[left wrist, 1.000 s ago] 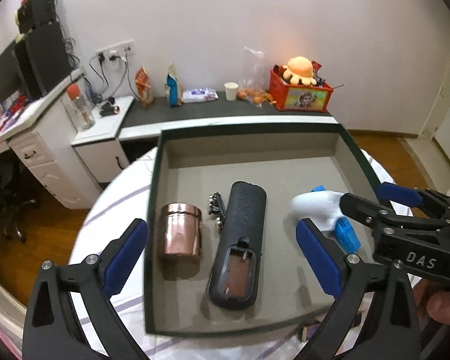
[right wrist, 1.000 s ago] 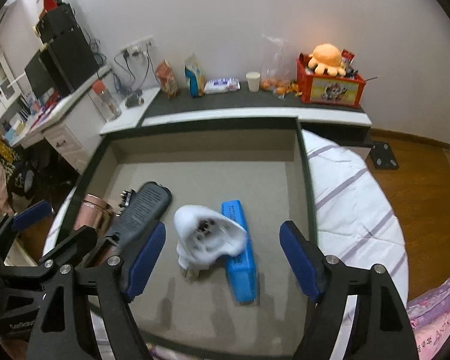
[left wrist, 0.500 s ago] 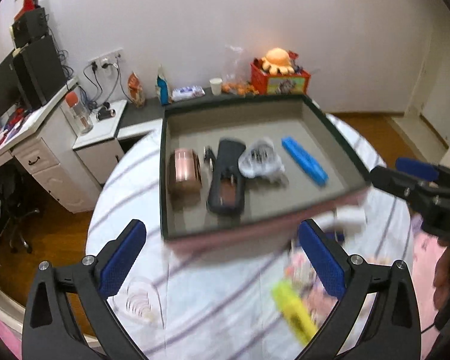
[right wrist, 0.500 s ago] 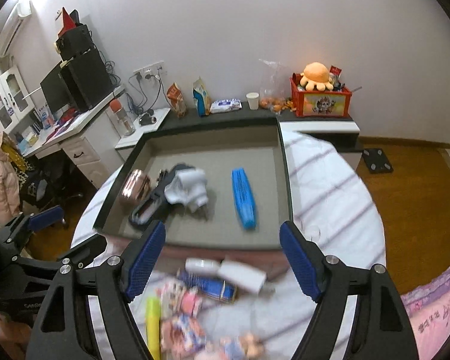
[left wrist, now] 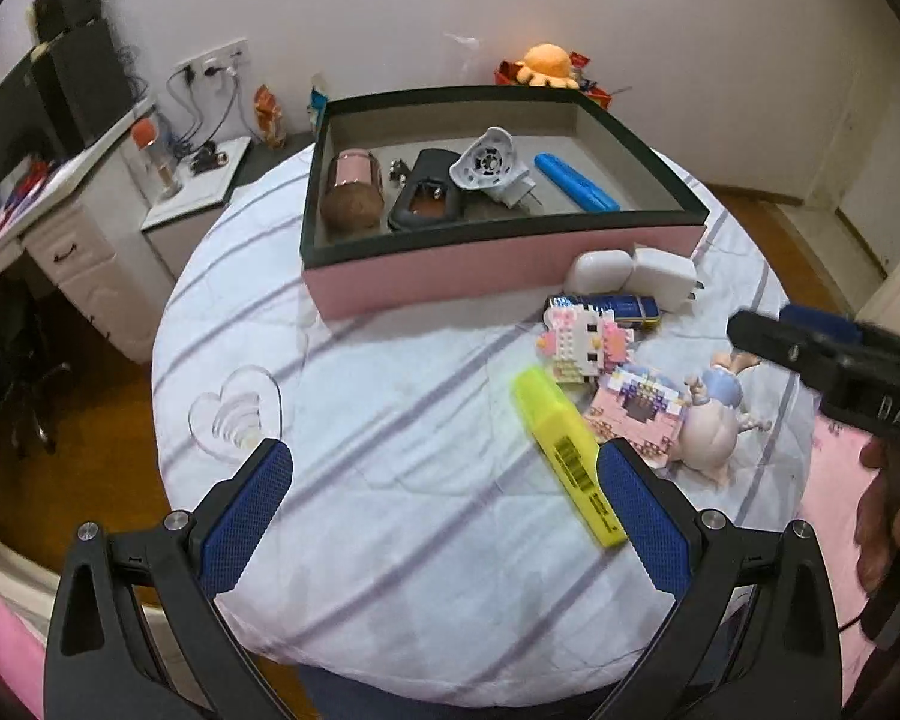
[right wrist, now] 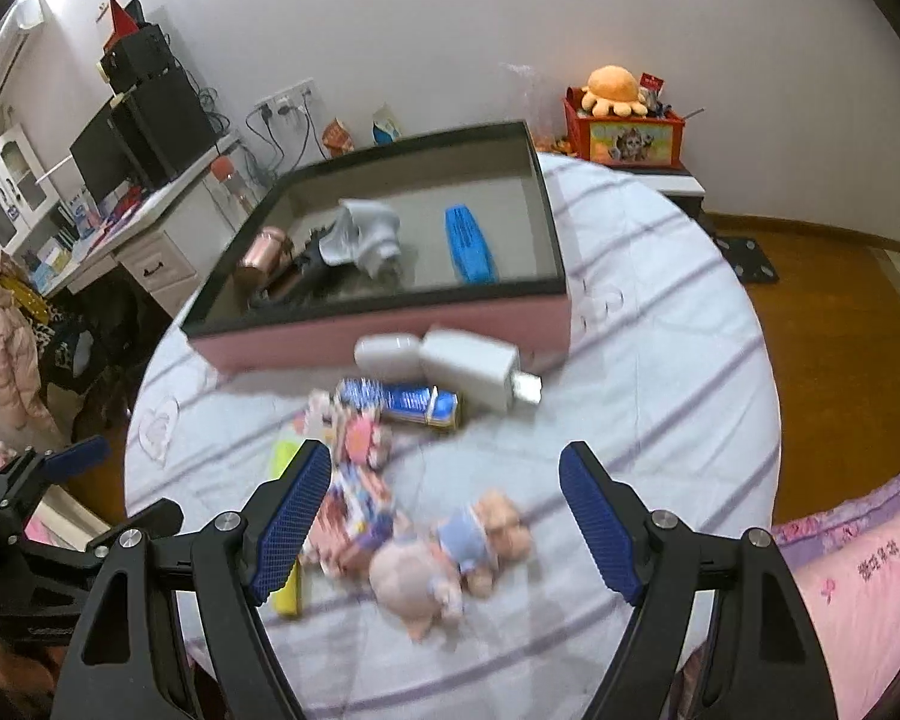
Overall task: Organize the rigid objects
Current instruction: 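Move the left tool to the yellow highlighter and close on it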
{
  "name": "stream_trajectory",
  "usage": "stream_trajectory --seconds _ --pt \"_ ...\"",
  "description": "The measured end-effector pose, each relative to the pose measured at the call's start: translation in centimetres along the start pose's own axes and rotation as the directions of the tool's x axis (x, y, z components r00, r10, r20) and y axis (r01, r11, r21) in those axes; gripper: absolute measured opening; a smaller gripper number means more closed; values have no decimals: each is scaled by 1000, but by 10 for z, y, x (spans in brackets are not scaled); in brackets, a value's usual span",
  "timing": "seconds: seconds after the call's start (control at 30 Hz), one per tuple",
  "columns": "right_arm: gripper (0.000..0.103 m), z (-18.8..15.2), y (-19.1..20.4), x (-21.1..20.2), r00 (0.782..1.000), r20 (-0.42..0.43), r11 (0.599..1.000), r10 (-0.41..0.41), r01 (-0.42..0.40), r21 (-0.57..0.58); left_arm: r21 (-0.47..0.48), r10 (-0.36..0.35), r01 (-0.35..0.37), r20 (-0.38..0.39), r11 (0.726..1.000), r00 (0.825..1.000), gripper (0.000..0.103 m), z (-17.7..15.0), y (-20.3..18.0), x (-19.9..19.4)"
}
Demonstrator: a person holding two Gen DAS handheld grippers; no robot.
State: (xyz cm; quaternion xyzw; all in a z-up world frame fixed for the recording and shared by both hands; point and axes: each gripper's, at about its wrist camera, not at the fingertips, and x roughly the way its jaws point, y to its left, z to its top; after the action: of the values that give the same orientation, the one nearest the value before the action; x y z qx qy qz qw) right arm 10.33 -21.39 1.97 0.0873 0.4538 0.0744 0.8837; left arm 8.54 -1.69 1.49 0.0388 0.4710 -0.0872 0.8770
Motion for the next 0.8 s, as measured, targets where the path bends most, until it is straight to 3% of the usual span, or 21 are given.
stream_trajectory --seconds 0.17,0.57,0.8 --pt "80 -14 -4 2 1000 -20 1000 -8 8 5 -85 -23 23 -1 996 1000 103 -9 2 1" --pt "80 -21 -4 12 998 -53 1000 -14 14 -11 -119 77 -78 -11 990 997 103 -17 25 17" --pt "80 -34 -2 14 996 -83 999 -28 27 -17 -120 34 -36 -21 992 999 103 -25 21 24"
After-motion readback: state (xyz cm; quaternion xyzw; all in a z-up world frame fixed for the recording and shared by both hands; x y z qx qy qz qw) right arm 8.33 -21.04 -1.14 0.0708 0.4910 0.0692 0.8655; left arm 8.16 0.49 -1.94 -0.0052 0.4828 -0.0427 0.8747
